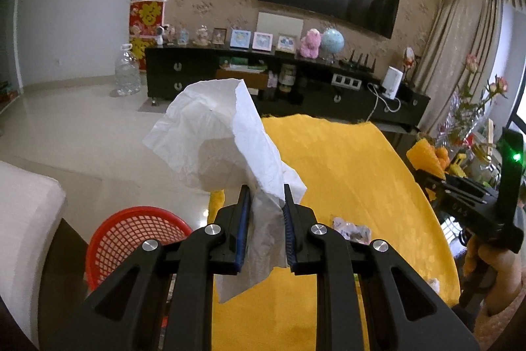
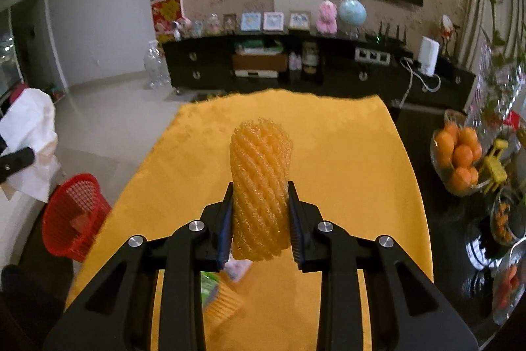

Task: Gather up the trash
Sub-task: 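Carry the tissue and orange foam net over the red wastebasket with both tools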

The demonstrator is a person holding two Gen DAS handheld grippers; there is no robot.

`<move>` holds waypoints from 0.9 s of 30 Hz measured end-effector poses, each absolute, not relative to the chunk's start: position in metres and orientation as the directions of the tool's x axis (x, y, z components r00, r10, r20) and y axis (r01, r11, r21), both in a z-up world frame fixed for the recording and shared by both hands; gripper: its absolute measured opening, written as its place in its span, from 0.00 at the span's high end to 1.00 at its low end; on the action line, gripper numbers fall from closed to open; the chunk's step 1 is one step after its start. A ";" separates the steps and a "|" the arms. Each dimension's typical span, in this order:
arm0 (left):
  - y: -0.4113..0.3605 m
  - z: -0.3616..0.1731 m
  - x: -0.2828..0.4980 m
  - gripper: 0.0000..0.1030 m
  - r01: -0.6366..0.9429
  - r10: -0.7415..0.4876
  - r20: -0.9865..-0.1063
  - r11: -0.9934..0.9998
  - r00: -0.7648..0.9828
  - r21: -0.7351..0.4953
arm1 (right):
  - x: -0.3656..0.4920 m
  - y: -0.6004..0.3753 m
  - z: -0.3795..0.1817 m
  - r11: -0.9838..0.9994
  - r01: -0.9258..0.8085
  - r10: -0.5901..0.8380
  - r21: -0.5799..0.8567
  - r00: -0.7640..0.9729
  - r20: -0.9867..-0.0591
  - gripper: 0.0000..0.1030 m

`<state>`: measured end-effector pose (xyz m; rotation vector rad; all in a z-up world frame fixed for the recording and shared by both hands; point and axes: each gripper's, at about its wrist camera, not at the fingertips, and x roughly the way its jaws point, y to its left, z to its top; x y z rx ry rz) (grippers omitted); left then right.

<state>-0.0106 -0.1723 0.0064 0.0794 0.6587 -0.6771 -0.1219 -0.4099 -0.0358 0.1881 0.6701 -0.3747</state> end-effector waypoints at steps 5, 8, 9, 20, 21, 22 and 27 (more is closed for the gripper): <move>-0.160 0.012 -0.005 0.83 0.581 -0.539 -0.579 0.803 0.612 -0.134 | -0.112 -0.390 -0.010 0.933 0.356 -0.257 0.049 0.757 -0.600 0.72; -0.151 0.014 -0.002 0.83 0.558 -0.520 -0.577 0.820 0.630 -0.130 | -0.104 -0.378 0.001 0.944 0.327 -0.241 0.043 0.773 -0.587 0.72; -0.147 0.013 -0.001 0.83 0.550 -0.512 -0.577 0.826 0.636 -0.127 | -0.100 -0.375 0.003 0.947 0.317 -0.234 0.042 0.777 -0.584 0.72; -0.102 0.014 0.014 0.83 0.459 -0.442 -0.581 0.879 0.684 -0.129 | -0.058 -0.322 0.013 0.981 0.187 -0.127 0.043 0.803 -0.582 0.72; -0.098 0.014 0.015 0.83 0.452 -0.436 -0.581 0.883 0.687 -0.128 | -0.054 -0.317 0.013 0.983 0.177 -0.119 0.044 0.804 -0.583 0.72; -0.093 0.015 0.017 0.83 0.444 -0.429 -0.581 0.887 0.691 -0.127 | -0.050 -0.312 0.013 0.985 0.164 -0.108 0.044 0.804 -0.585 0.72; -0.076 0.013 0.022 0.83 0.407 -0.400 -0.586 0.904 0.705 -0.128 | -0.031 -0.287 0.011 0.993 0.104 -0.052 0.054 0.805 -0.591 0.72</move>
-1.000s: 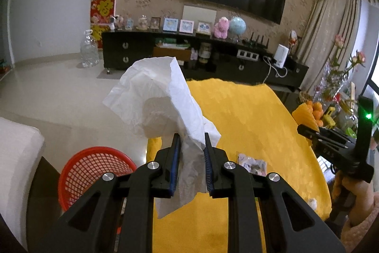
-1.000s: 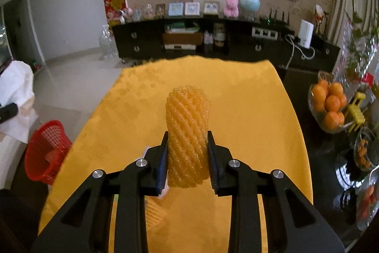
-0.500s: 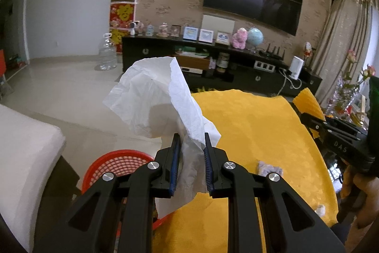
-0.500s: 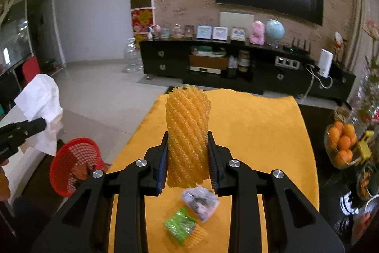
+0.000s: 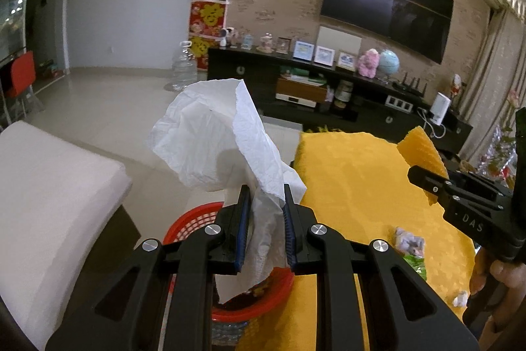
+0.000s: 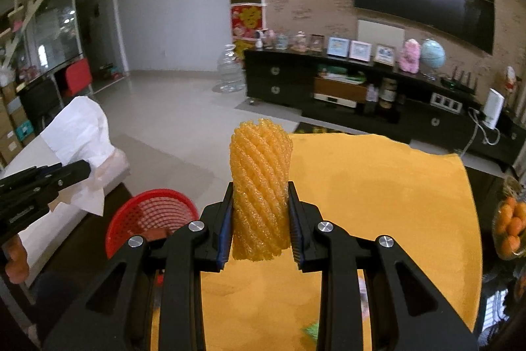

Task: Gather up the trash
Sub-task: 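Carry the tissue and orange foam net over the red wastebasket with both tools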

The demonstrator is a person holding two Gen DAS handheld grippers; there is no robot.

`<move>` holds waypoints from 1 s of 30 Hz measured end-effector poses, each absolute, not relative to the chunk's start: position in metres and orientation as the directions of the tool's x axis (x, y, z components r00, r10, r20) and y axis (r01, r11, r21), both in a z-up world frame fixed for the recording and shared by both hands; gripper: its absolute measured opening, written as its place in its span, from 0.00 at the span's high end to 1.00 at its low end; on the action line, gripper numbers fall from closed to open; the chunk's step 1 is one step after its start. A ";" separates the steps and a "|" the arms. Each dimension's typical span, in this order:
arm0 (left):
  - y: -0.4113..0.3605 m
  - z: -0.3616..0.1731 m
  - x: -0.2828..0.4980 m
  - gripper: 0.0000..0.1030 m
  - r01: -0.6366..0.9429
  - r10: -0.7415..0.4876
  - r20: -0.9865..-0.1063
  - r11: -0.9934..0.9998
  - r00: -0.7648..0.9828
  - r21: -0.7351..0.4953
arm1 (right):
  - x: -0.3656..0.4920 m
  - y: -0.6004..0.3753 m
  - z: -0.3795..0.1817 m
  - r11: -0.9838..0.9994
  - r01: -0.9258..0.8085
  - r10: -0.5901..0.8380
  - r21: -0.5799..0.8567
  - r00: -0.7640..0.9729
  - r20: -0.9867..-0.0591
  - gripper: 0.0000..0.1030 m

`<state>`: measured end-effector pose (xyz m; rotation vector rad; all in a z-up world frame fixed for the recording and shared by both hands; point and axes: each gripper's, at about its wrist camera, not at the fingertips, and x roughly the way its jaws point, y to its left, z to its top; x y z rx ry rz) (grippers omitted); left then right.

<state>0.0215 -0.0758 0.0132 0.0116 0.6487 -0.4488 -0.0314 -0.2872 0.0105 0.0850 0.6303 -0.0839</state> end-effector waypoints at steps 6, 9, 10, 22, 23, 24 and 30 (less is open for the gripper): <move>-0.064 0.007 0.023 0.83 0.377 -0.369 -0.597 0.919 0.712 -0.118 | -0.012 -0.257 0.012 0.998 0.034 0.009 0.061 0.803 -0.596 0.72; -0.059 0.004 0.025 0.83 0.365 -0.361 -0.603 0.923 0.711 -0.121 | -0.006 -0.244 0.012 0.998 0.005 0.033 0.062 0.799 -0.600 0.72; -0.056 0.002 0.027 0.83 0.361 -0.357 -0.605 0.925 0.711 -0.122 | -0.003 -0.241 0.012 0.998 -0.003 0.040 0.061 0.798 -0.602 0.72; -0.034 -0.030 0.040 0.83 0.316 -0.333 -0.659 0.937 0.675 -0.149 | 0.016 -0.191 -0.011 0.990 -0.108 0.142 0.092 0.746 -0.651 0.72; -0.033 -0.034 0.041 0.83 0.313 -0.331 -0.665 0.937 0.669 -0.152 | 0.018 -0.189 -0.014 0.989 -0.112 0.151 0.101 0.738 -0.658 0.72; -0.033 -0.037 0.041 0.83 0.311 -0.330 -0.669 0.938 0.666 -0.153 | 0.019 -0.187 -0.018 0.987 -0.115 0.159 0.109 0.731 -0.664 0.72; -0.030 -0.056 0.046 0.83 0.306 -0.330 -0.693 0.938 0.641 -0.163 | 0.031 -0.175 -0.041 0.981 -0.128 0.195 0.147 0.684 -0.703 0.72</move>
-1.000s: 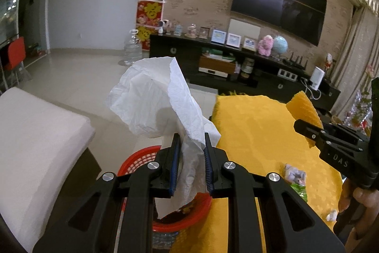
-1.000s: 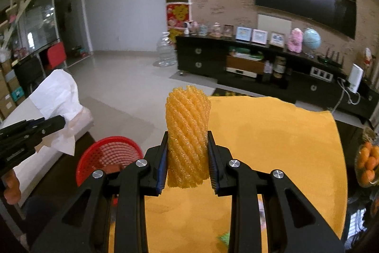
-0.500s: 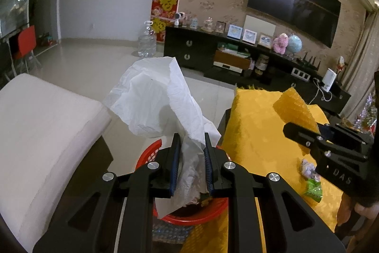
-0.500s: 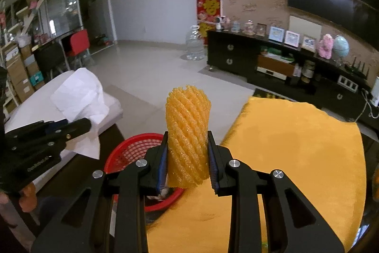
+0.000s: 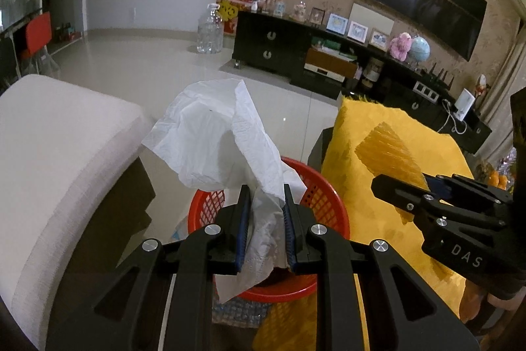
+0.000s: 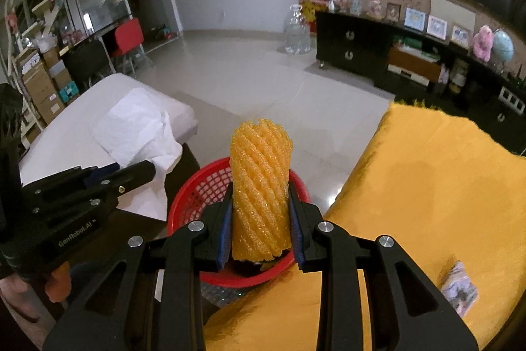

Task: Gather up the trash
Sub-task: 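Carry the tissue and orange foam net over the red wastebasket with both tools, then open both tools to drop the tissue and foam net into the wastebasket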

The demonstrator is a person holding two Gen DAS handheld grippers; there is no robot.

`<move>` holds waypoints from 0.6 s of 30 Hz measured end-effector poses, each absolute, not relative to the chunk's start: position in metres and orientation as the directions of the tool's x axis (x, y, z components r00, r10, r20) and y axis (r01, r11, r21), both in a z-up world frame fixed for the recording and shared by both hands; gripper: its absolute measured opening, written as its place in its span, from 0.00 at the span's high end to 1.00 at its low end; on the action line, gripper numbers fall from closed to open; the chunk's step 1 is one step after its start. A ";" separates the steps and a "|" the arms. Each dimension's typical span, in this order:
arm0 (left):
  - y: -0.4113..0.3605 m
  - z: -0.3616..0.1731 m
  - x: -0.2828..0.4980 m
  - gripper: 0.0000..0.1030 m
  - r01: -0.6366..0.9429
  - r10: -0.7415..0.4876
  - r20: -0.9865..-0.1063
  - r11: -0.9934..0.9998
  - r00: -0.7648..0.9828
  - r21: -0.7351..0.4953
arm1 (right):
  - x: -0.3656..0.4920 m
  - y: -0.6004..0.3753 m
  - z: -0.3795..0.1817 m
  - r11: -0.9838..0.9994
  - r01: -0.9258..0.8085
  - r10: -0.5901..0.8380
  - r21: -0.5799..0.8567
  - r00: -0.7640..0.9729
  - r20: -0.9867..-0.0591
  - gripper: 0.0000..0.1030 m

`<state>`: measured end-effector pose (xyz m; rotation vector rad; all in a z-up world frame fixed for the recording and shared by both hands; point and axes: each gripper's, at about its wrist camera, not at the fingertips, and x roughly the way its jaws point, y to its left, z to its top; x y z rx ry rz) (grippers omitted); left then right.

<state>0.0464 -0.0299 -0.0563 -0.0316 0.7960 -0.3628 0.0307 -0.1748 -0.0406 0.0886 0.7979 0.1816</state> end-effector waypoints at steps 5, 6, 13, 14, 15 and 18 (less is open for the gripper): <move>-0.029 -0.068 0.054 0.83 0.302 -0.330 -0.709 0.938 0.623 -0.171 | 0.036 -0.165 -0.054 0.979 -0.138 0.202 0.148 0.661 -0.722 0.72; -0.029 -0.070 0.056 0.83 0.301 -0.329 -0.712 0.938 0.620 -0.172 | 0.039 -0.164 -0.057 0.979 -0.139 0.203 0.148 0.656 -0.727 0.72; -0.027 -0.086 0.067 0.83 0.313 -0.345 -0.739 0.931 0.579 -0.190 | 0.056 -0.162 -0.076 0.981 -0.130 0.196 0.146 0.623 -0.757 0.71; -0.028 -0.089 0.069 0.83 0.315 -0.345 -0.744 0.930 0.572 -0.189 | 0.058 -0.163 -0.079 0.981 -0.128 0.194 0.145 0.619 -0.761 0.71; -0.028 -0.091 0.071 0.82 0.317 -0.348 -0.748 0.929 0.565 -0.193 | 0.062 -0.163 -0.082 0.982 -0.123 0.191 0.146 0.614 -0.766 0.71; -0.029 -0.099 0.075 0.80 0.326 -0.360 -0.762 0.923 0.539 -0.205 | 0.070 -0.165 -0.090 0.981 -0.115 0.196 0.159 0.598 -0.777 0.70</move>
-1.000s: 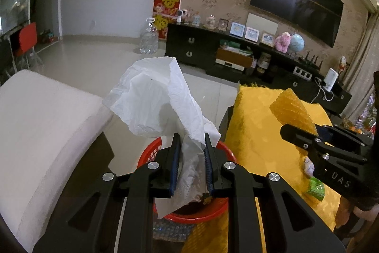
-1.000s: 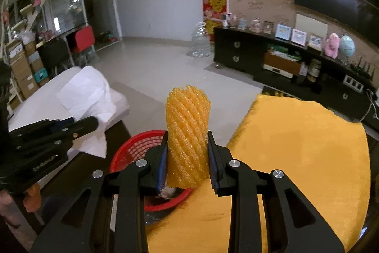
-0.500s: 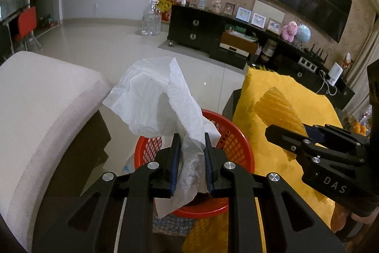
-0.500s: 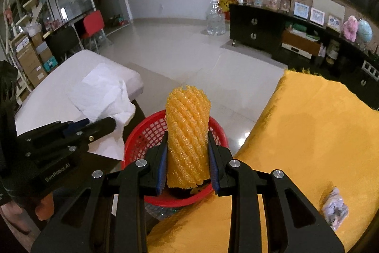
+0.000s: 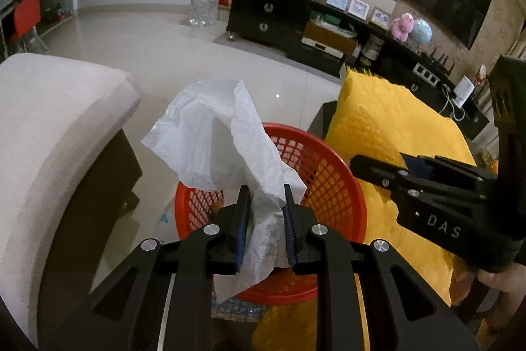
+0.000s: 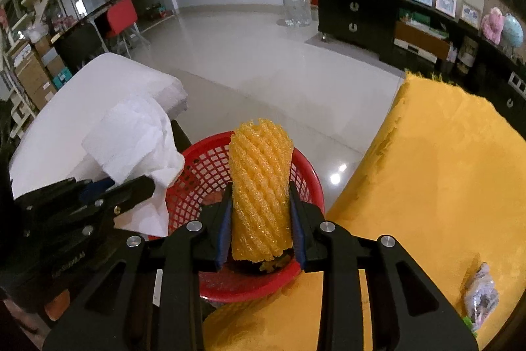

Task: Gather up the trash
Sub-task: 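Open both tools to drop the tissue and foam net into the wastebasket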

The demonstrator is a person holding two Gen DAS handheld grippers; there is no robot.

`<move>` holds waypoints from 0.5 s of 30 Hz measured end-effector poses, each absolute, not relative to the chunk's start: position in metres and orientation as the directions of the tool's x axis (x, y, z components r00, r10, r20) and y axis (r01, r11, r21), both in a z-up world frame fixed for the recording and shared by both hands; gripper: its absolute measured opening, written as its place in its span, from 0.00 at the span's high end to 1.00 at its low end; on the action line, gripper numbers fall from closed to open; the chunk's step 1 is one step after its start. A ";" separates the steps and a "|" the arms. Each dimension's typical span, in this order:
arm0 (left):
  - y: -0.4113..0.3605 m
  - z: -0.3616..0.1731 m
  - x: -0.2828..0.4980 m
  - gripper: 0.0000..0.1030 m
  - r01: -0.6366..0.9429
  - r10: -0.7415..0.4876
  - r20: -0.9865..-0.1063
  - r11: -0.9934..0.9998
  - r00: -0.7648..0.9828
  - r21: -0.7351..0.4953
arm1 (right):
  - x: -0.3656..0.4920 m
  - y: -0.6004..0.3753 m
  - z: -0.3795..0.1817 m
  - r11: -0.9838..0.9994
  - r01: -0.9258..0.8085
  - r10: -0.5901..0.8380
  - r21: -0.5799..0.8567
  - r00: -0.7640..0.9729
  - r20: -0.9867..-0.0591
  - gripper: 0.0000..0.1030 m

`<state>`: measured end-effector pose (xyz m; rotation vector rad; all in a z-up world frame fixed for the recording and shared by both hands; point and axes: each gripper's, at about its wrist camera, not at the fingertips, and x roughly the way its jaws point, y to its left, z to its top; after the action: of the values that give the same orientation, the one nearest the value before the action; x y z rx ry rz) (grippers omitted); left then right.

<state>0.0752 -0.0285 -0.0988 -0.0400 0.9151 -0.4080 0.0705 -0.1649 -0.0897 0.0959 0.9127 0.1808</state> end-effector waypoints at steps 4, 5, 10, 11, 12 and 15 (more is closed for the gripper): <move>-0.032 -0.106 0.076 0.74 0.352 -0.378 -0.774 0.911 0.507 -0.214 | 0.077 -0.165 -0.098 0.981 -0.109 0.194 0.161 0.585 -0.787 0.67; -0.034 -0.107 0.076 0.72 0.359 -0.379 -0.777 0.909 0.503 -0.211 | 0.078 -0.165 -0.100 0.981 -0.107 0.194 0.162 0.583 -0.789 0.66; -0.037 -0.107 0.076 0.50 0.364 -0.381 -0.781 0.907 0.495 -0.211 | 0.079 -0.171 -0.104 0.979 -0.086 0.199 0.183 0.582 -0.789 0.52; -0.036 -0.106 0.075 0.48 0.364 -0.378 -0.779 0.908 0.500 -0.207 | 0.079 -0.173 -0.105 0.979 -0.082 0.199 0.186 0.582 -0.788 0.50; -0.036 -0.105 0.075 0.45 0.363 -0.375 -0.779 0.909 0.503 -0.203 | 0.079 -0.174 -0.105 0.979 -0.078 0.196 0.186 0.584 -0.788 0.49; -0.032 -0.102 0.074 0.41 0.354 -0.369 -0.776 0.913 0.511 -0.202 | 0.077 -0.176 -0.104 0.979 -0.073 0.197 0.191 0.589 -0.784 0.45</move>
<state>0.0743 -0.0320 -0.1021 -0.0184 0.9382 -0.4351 0.0767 -0.1760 -0.1037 0.1442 0.9288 0.1579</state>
